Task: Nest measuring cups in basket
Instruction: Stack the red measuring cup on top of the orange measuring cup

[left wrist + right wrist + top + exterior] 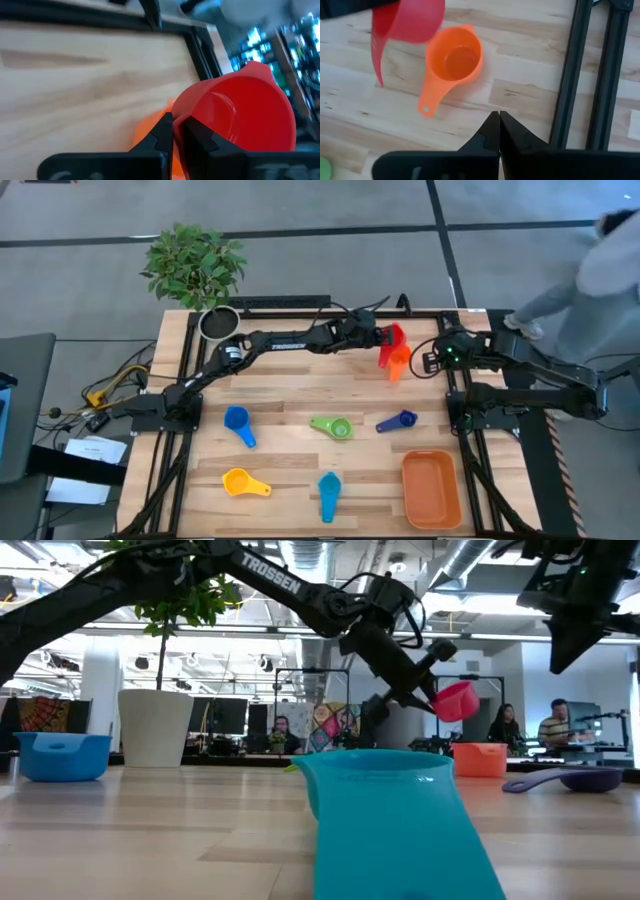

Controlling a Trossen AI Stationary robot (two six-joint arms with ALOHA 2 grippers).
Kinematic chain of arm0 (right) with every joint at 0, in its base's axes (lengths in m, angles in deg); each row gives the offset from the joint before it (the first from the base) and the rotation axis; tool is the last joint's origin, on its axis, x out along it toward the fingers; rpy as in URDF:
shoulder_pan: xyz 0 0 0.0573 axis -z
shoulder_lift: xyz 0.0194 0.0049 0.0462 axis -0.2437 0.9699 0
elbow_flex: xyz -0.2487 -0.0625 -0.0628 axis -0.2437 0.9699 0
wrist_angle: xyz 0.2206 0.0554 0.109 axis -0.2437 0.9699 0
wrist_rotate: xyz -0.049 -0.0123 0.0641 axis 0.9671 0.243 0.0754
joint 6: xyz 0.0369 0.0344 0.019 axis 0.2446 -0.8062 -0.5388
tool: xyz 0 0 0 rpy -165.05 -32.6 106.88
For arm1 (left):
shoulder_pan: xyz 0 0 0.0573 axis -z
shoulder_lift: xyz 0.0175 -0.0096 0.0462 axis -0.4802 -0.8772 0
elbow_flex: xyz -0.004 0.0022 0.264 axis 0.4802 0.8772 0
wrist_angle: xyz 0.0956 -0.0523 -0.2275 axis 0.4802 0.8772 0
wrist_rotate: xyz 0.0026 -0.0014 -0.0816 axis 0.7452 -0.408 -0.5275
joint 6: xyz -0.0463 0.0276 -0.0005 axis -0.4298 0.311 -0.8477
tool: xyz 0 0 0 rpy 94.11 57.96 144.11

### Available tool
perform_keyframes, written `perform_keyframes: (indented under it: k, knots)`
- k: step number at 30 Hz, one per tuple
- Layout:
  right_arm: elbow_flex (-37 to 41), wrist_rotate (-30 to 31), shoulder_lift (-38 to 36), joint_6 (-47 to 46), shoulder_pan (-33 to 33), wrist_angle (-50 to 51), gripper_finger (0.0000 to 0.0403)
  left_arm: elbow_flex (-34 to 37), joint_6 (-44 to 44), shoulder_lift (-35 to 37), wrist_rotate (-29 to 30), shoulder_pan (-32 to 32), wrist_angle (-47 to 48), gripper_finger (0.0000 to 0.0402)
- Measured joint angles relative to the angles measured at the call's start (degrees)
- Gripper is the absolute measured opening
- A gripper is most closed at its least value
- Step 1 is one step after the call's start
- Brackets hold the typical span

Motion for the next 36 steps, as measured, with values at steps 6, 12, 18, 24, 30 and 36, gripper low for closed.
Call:
perform_keyframes:
  k: [6, 12, 18, 24, 30, 36]
  knots:
    - [0.0, -0.1, 0.0, 0.2, 0.0, 0.2, 0.0014, 0.0, -3.0, 0.0, 2.7, 1.1, -0.4, 0.0013]
    - [0.0, -0.2, 0.0, 0.6, 0.0, 0.3, 0.0014, 0.0, -2.5, 0.0, 5.3, 2.2, -0.3, 0.0013]
    - [0.0, -0.3, 0.0, 0.6, -0.1, 0.3, 0.0017, 0.0, -4.3, -2.2, 4.7, 3.0, -1.9, 0.0013]
    - [0.1, -0.4, 0.0, 0.6, -1.1, 0.6, 0.0013, 0.0, -6.8, -3.8, 3.1, 3.3, -2.7, 0.0013]
    - [0.1, -0.5, 0.0, 0.5, -2.0, 0.6, 0.0019, 0.0, -7.0, -4.3, 2.3, 2.9, -3.0, 0.0013]
    - [0.1, -0.6, 0.0, 0.6, -2.0, 0.6, 0.0015, 0.0, -6.8, -4.5, 1.3, 2.6, -2.9, 0.0018]
